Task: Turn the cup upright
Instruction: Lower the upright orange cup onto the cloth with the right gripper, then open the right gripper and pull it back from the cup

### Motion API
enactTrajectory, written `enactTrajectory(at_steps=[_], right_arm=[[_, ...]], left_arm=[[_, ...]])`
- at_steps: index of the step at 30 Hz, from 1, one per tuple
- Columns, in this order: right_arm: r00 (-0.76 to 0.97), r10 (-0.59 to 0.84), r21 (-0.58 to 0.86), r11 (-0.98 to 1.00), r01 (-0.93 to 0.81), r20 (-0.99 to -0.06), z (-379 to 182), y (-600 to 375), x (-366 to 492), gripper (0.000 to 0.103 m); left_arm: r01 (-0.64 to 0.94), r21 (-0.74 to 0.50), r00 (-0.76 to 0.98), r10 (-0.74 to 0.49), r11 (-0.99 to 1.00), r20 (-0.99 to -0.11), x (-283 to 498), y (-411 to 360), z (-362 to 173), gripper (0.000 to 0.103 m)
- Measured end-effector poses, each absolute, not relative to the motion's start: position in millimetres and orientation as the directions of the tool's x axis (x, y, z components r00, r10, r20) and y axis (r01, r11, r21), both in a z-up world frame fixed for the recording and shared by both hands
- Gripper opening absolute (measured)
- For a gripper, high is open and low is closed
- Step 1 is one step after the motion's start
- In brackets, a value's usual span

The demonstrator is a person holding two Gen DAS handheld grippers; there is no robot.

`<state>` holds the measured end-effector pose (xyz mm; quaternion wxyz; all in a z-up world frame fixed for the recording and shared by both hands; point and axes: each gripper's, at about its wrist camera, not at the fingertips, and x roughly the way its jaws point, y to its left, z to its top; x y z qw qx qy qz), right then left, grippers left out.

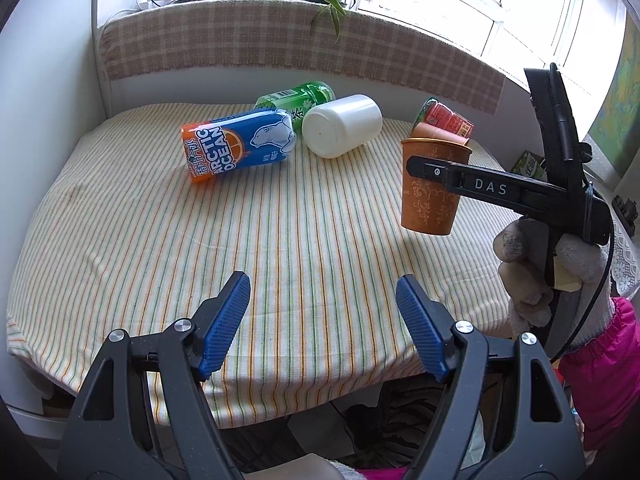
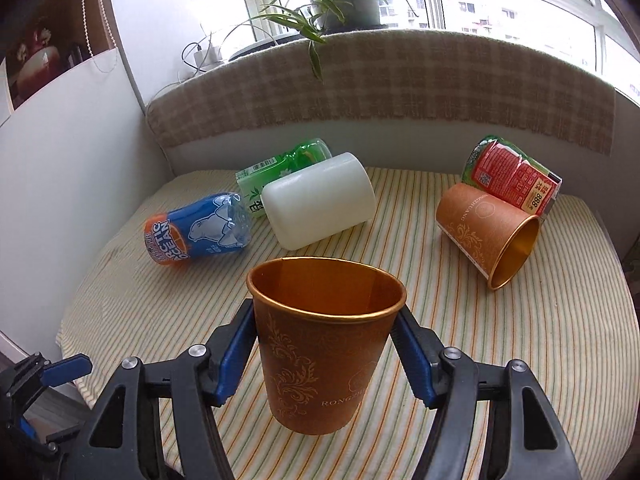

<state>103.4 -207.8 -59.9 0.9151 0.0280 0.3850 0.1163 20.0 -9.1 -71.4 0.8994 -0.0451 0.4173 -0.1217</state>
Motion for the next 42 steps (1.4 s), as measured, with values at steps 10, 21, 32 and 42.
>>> enactTrajectory(at_steps=[10,21,32,42], right_arm=[[0.737,0.188,0.097,0.981,-0.165,-0.650,-65,-210,117,0.068],[0.744,0.171,0.063,0.983,-0.172,-0.646,-74,-208,113,0.068],[0.758,0.154,0.009,0.981,-0.192,-0.634,-77,-199,92,0.068],[0.752,0.156,0.002,0.979,-0.201,-0.640,-84,-195,81,0.068]], left_arm=[[0.170,-0.185,0.626,-0.251,0.968,-0.738,20,-6,-70,0.078],[0.173,-0.187,0.622,-0.254,0.967,-0.741,21,-8,-72,0.078],[0.188,-0.189,0.622,-0.266,0.964,-0.736,21,-13,-71,0.078],[0.191,-0.190,0.630,-0.269,0.963,-0.728,17,-13,-68,0.078]])
